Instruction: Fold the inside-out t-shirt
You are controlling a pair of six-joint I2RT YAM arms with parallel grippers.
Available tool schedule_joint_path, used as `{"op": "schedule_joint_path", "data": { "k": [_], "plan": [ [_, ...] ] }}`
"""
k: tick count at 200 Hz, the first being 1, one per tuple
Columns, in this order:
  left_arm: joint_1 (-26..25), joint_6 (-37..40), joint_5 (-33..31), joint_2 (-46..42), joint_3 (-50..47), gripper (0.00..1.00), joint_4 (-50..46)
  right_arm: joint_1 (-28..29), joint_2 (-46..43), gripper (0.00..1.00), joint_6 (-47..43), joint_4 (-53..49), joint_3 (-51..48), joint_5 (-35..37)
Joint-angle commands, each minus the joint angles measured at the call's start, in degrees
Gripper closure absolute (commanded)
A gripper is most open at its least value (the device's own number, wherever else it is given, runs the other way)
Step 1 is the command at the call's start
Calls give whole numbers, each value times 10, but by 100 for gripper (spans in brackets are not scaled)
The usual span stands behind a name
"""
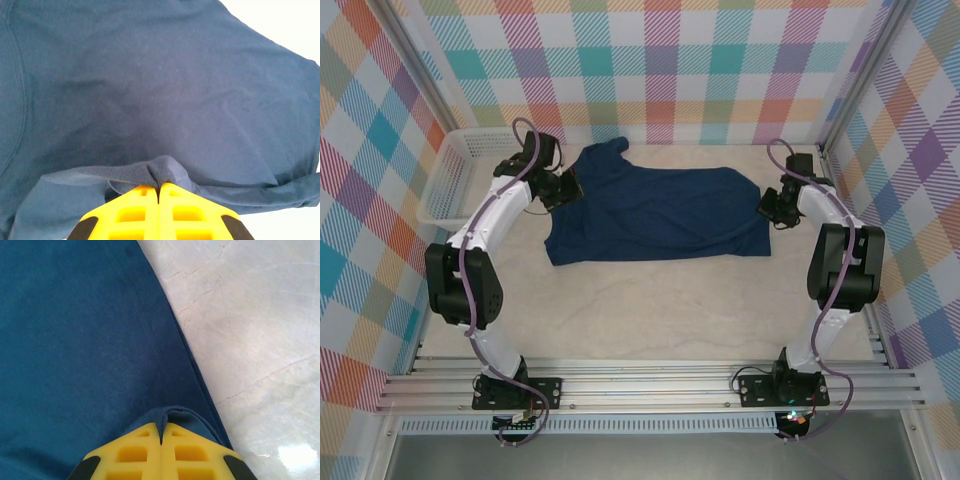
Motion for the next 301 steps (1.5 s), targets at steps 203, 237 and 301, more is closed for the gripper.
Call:
{"op": "schedule_joint_path", "data": {
  "k": [203,237,301],
  "plan": [
    [67,35,-11,70,111,100,-52,64,114,95,-104,-89,163,114],
    [67,34,-4,118,150,100,-55,63,146,95,-105,-94,193,128],
    [69,31,13,177,207,100,-58,63,180,93,-97,-100,236,132]
  ]
}}
